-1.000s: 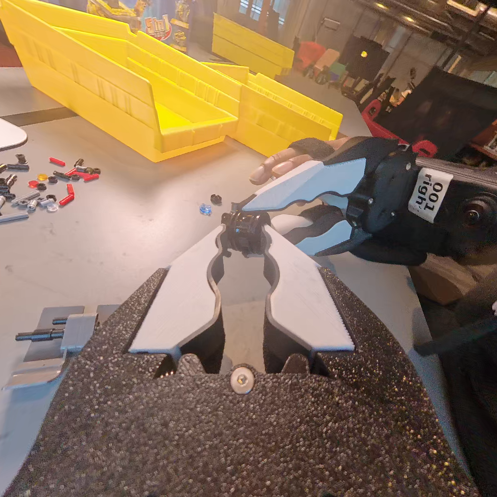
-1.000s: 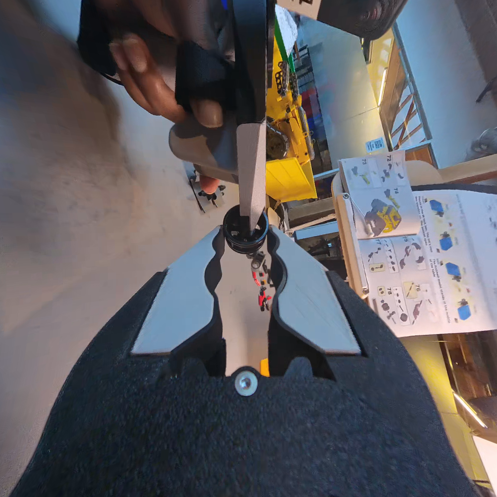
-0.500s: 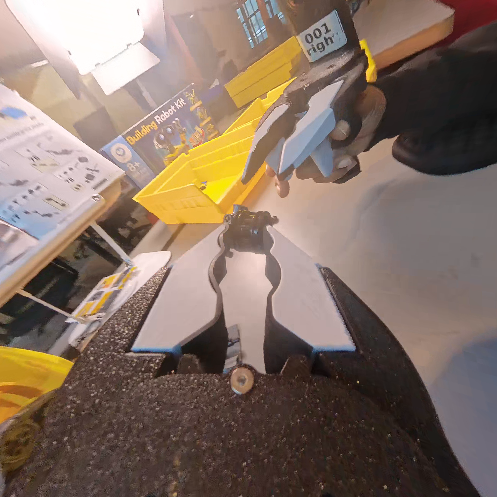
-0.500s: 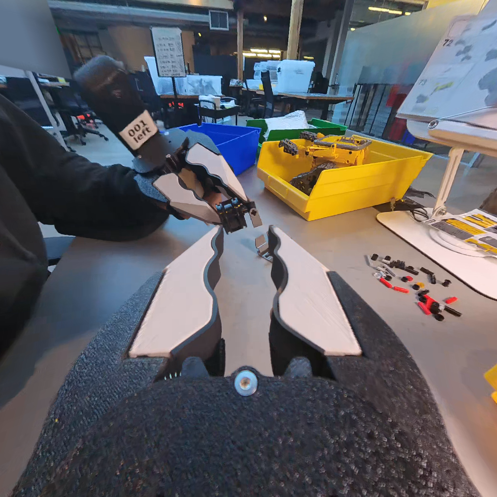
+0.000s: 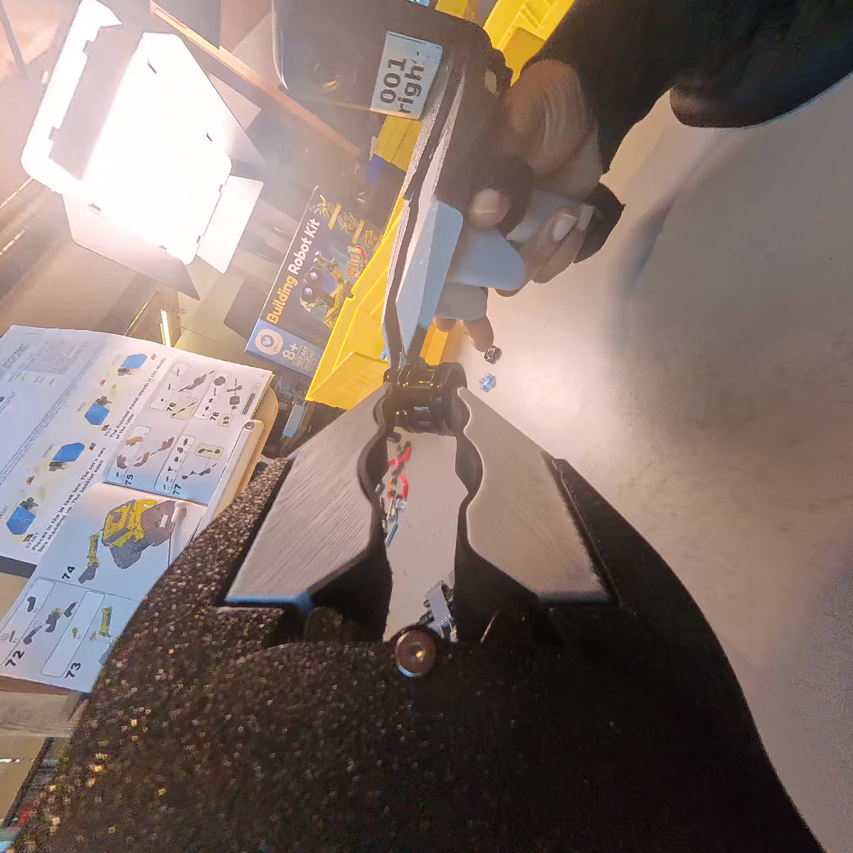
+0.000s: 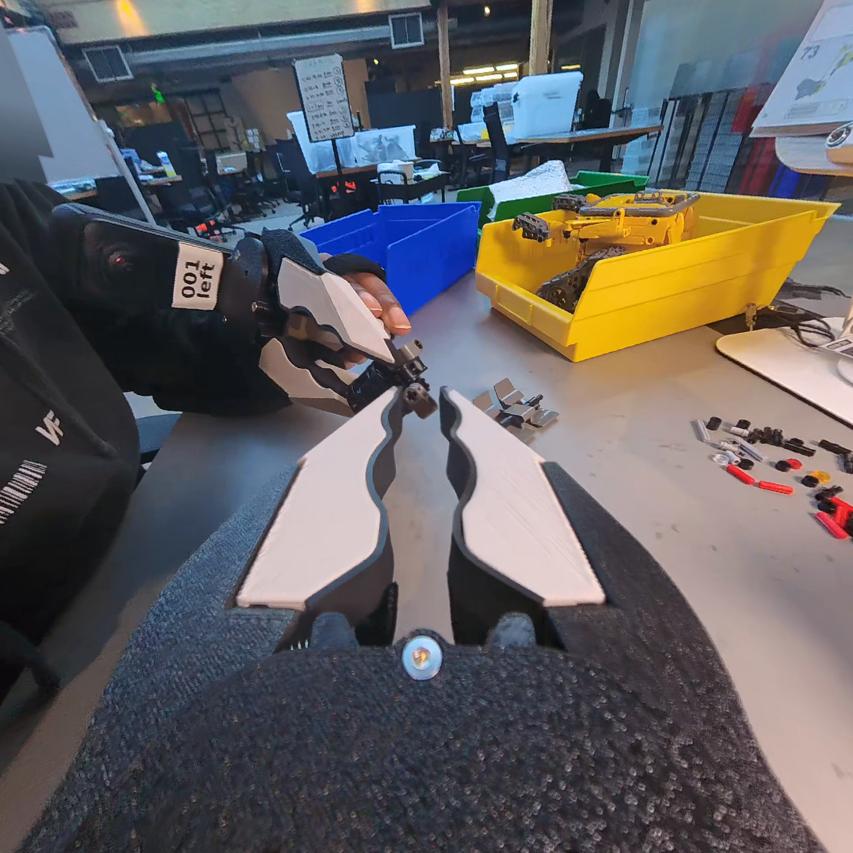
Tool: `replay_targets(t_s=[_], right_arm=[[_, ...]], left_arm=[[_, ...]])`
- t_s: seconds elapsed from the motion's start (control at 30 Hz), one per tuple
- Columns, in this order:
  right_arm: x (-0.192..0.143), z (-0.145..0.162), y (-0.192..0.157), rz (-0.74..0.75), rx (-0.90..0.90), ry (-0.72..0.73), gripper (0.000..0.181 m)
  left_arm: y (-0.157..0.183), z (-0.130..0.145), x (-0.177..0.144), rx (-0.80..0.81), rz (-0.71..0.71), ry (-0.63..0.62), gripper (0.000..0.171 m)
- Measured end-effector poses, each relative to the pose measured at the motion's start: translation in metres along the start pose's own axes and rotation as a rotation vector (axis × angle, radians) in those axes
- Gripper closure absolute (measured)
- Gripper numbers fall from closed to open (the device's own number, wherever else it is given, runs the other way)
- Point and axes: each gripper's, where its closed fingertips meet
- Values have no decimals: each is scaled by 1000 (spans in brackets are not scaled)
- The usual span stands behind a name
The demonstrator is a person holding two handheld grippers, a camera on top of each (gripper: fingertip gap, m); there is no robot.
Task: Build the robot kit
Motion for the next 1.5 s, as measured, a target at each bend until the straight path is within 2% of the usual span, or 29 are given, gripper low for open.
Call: replay_targets(t_s=[0.13, 0.27, 0.43, 0.5, 0.53, 0.6, 0.8, 0.87, 0.9, 0.93, 1.0, 1.03, 1.17, 1.3, 1.37, 1.4, 1.43, 1.5], right_arm=[[0, -5, -2, 21, -87, 9, 173], [-7, -8, 8, 101, -183, 12, 174], [-12, -17, 11, 189, -363, 44, 174], [-11, -20, 6, 189, -412, 62, 174], [-10, -21, 2, 180, -420, 71, 174], [-8, -21, -2, 172, -446, 69, 174], [4, -10, -14, 108, -416, 9, 174], [7, -11, -14, 110, -369, 20, 176], [7, -16, -13, 113, -320, 55, 181], [6, -22, -13, 104, -259, 89, 178], [3, -30, -8, 83, -131, 126, 153], [-1, -34, -4, 79, -76, 147, 149], [-12, -30, 15, 86, 117, 140, 142], [5, -19, -5, -72, 334, 103, 129], [16, -18, -16, -126, 392, 101, 134], [20, -17, -20, -147, 399, 94, 142], [23, -14, -19, -129, 390, 80, 149], [20, -10, -18, -105, 292, 57, 150]], left_arm=[[-5, -5, -3, -166, 8, 68, 149], [-28, -5, -13, -489, 28, 187, 135], [-34, 9, -12, -1100, 254, 297, 115], [-25, 13, -6, -1248, 340, 288, 112], [-19, 13, -4, -1266, 374, 275, 108], [-10, 7, 0, -1222, 397, 258, 107], [20, 8, 9, -815, 353, 67, 123], [25, 9, 11, -826, 367, 59, 125], [25, 7, 10, -874, 387, 83, 125], [23, 3, 10, -943, 409, 120, 126], [8, 5, 10, -1041, 364, 171, 126], [-2, 9, 9, -1029, 301, 178, 126], [-35, 14, -3, -761, 37, 168, 126], [-40, 5, -9, -290, -162, 80, 126], [-32, 1, -6, -115, -194, 37, 126], [-28, 0, -3, -59, -198, 22, 126], [-26, -1, -3, -27, -202, 17, 126], [-22, 1, -1, -45, -168, 12, 126]])
Point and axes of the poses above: each gripper's, where its closed fingertips meet, x out along the fingers, z out of its underside, y = z × x across the jaws, and after that the axes turned 3 degrees about z, right-handed
